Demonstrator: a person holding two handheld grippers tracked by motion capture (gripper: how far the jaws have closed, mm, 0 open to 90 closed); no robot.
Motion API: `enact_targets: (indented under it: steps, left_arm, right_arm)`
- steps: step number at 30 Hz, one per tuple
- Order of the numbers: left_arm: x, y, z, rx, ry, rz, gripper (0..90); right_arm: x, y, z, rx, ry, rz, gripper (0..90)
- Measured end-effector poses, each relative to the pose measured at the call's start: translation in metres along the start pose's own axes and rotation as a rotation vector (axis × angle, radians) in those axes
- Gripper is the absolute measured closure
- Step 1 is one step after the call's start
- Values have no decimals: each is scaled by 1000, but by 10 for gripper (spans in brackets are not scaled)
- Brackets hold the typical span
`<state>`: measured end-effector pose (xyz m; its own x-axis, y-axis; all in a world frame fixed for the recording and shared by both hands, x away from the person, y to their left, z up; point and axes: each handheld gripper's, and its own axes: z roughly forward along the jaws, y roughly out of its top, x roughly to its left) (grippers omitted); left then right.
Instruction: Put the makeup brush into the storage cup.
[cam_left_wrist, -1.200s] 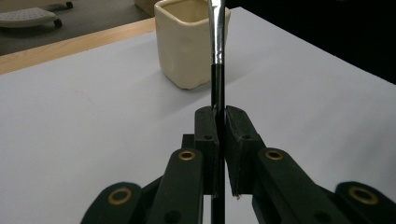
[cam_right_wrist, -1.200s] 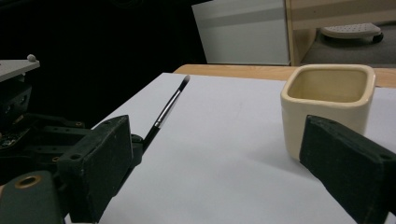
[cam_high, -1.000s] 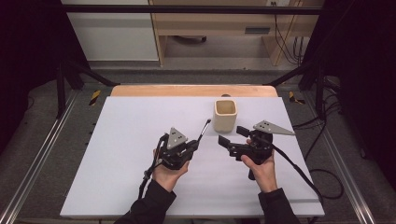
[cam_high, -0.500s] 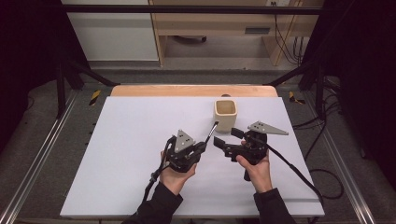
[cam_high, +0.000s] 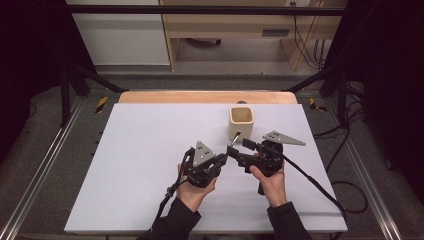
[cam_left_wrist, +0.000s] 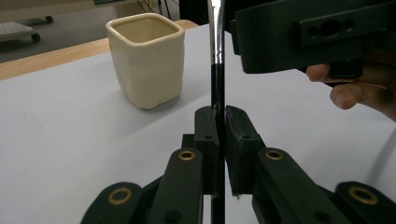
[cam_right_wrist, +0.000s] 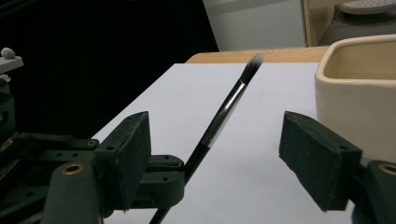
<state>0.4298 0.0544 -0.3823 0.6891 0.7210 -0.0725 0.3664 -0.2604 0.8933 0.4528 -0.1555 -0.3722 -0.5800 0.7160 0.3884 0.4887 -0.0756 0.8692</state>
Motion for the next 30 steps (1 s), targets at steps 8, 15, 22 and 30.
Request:
enact_targets:
  steps: [8, 15, 22, 30]
  left_arm:
    - [-5, -1, 1, -5, -9, 3, 839]
    - [-9, -1, 1, -12, -15, 7, 839]
    - [-10, -1, -1, -18, -15, 8, 839]
    - [-11, -1, -2, -22, -17, 10, 839]
  right_arm:
    - [0, -1, 2, 7, 15, 30, 418]
    - [0, 0, 2, -2, 30, 56, 576]
    - [0, 1, 1, -2, 41, 78, 692]
    - [0, 2, 0, -5, 64, 101, 808]
